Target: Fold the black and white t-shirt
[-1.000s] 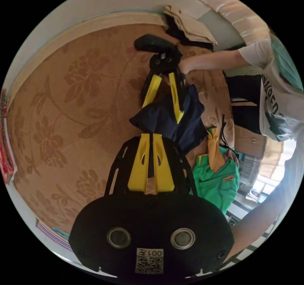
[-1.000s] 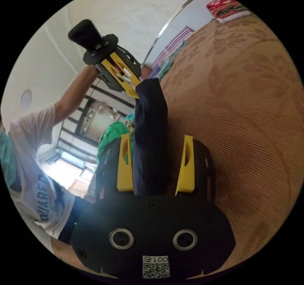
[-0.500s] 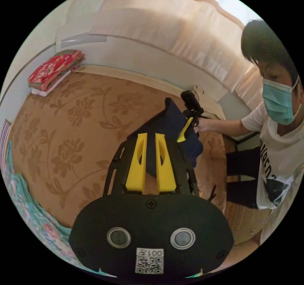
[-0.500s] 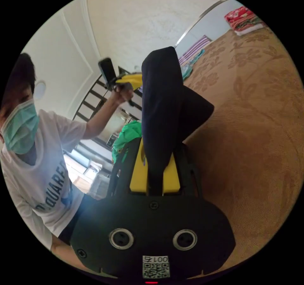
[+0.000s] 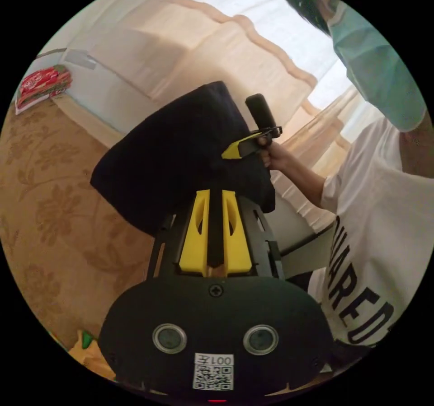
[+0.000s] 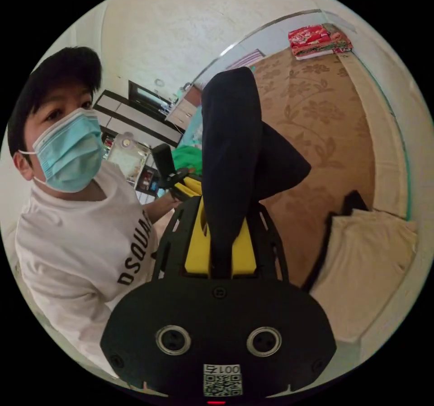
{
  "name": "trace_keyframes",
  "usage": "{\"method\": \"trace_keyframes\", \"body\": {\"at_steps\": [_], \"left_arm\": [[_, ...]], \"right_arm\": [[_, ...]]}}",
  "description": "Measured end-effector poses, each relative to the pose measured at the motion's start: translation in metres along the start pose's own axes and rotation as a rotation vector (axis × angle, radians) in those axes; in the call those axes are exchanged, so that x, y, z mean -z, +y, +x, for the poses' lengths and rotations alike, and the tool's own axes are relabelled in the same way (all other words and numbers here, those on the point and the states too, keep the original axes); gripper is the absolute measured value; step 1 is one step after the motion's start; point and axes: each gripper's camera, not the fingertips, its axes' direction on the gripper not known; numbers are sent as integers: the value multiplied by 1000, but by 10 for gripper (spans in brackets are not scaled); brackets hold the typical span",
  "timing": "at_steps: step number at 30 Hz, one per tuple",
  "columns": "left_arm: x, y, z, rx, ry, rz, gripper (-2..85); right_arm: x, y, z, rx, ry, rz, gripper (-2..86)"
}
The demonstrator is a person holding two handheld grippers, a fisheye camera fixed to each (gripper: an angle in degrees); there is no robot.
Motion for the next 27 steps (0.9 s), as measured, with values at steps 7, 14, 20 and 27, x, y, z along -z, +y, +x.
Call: {"method": "trace_keyframes", "body": {"at_steps": [7, 14, 20, 27], "left_arm": [[-166, 9, 23, 137, -32, -122, -15], [-213, 70, 36, 333, -39, -203, -10], [-205, 107, 68, 344, -191, -229, -13], [-229, 117, 117, 166, -379, -271, -16]], "right_arm": [[19, 44, 106, -92, 356, -326, 61], [24, 85, 87, -37, 312, -140, 63], [-6, 70, 13, 13, 748, -244, 95], [-4, 85, -102, 36, 1239, -155, 17]]}}
